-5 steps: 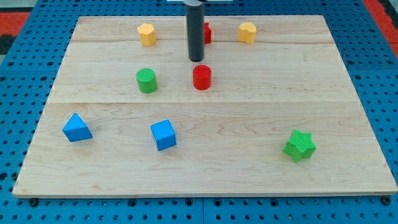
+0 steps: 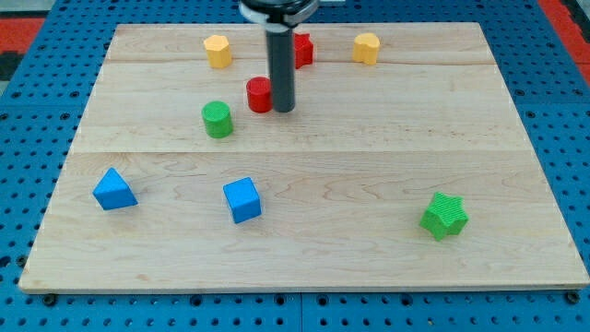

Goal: Move the red circle diagonally bottom left to the yellow hexagon

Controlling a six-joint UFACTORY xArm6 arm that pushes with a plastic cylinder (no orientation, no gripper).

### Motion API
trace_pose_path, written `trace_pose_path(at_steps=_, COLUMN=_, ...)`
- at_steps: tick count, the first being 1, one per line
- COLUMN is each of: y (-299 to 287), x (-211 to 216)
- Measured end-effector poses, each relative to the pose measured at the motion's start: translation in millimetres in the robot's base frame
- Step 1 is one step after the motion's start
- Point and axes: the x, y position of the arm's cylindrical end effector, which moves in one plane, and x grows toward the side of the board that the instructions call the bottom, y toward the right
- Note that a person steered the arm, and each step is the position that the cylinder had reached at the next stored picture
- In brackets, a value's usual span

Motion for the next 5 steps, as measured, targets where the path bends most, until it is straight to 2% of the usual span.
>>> trace_pose_path(at_steps=2, y=-94.2, x=13.4)
trace_pose_path(at_steps=3, y=-153.0, x=-14.2)
trace_pose_path(at_steps=5, y=-140.3, x=-62.7)
